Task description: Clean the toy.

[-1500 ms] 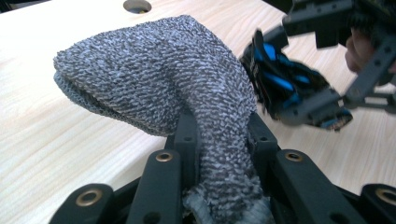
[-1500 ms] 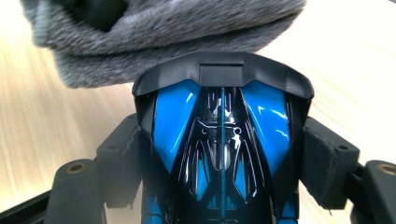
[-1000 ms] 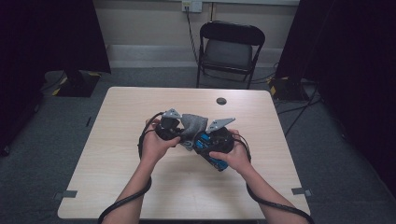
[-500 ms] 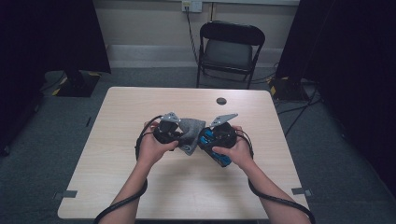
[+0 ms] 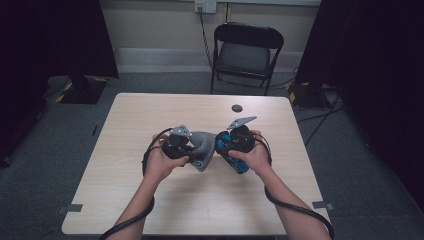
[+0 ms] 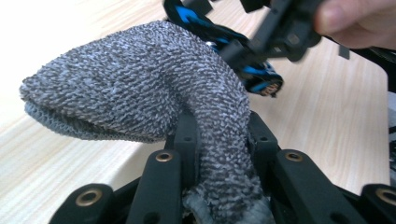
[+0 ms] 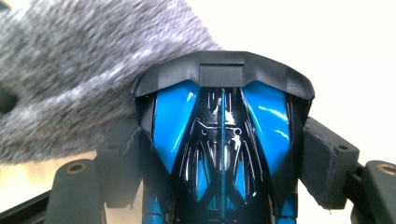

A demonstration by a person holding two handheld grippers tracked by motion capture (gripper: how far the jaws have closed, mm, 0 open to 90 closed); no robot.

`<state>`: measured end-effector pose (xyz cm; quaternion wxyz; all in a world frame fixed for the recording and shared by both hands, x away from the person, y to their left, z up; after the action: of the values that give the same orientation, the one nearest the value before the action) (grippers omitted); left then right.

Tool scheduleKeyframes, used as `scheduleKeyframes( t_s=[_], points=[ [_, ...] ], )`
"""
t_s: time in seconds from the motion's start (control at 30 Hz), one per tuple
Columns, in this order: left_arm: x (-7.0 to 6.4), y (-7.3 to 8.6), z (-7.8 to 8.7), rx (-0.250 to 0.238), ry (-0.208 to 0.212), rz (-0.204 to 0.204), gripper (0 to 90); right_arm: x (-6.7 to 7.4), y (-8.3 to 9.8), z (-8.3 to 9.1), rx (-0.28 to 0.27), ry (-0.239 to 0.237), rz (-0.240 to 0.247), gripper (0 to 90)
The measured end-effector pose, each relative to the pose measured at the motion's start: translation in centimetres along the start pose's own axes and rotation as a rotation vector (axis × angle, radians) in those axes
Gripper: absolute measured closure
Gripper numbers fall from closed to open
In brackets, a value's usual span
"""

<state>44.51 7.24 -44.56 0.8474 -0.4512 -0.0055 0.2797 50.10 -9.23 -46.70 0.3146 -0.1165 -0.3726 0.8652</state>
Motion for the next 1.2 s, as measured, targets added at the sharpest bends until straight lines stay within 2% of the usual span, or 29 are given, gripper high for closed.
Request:
scheduleKeyframes(
  t_s=[0.33, 0.5, 0.63, 0.9, 1.03, 1.2],
  points=[
    [-0.7, 1.4, 0.2, 0.015, 0.024, -0.014, 71.5, -1.4, 0.1, 0.3, -0.005, 0.038, -0.027, 25.9],
    [-0.1, 2.0, 0.8, 0.009, 0.001, -0.006, 71.1, -1.9, 0.4, 0.7, -0.011, 0.042, -0.033, 25.9],
    [0.7, 1.8, 1.5, -0.005, -0.034, 0.015, 70.9, -1.3, 0.3, 1.2, -0.024, 0.023, -0.012, 25.9],
    [2.2, 0.1, 2.0, -0.032, -0.092, 0.030, 70.8, 0.8, 0.2, 1.6, -0.046, -0.024, 0.029, 25.8],
    [2.5, -0.7, 1.9, -0.048, -0.100, 0.041, 70.6, 1.8, 0.3, 1.7, -0.051, -0.044, 0.047, 25.9],
    [2.6, -1.3, 1.2, -0.039, -0.106, 0.040, 70.5, 2.5, 0.5, 1.6, -0.048, -0.064, 0.061, 25.9]
  ],
)
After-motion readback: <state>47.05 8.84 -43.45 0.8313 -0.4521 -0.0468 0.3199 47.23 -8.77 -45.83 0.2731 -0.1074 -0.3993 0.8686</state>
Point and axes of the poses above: each handheld gripper's, and its own axes: z roughly backward along the jaws, y roughly out of its underside, x roughly to its left, the point moved 6 cm from there along -z, roughly forward along the jaws, and after that the axes turned 2 degrees about y, right-handed, at the moved point
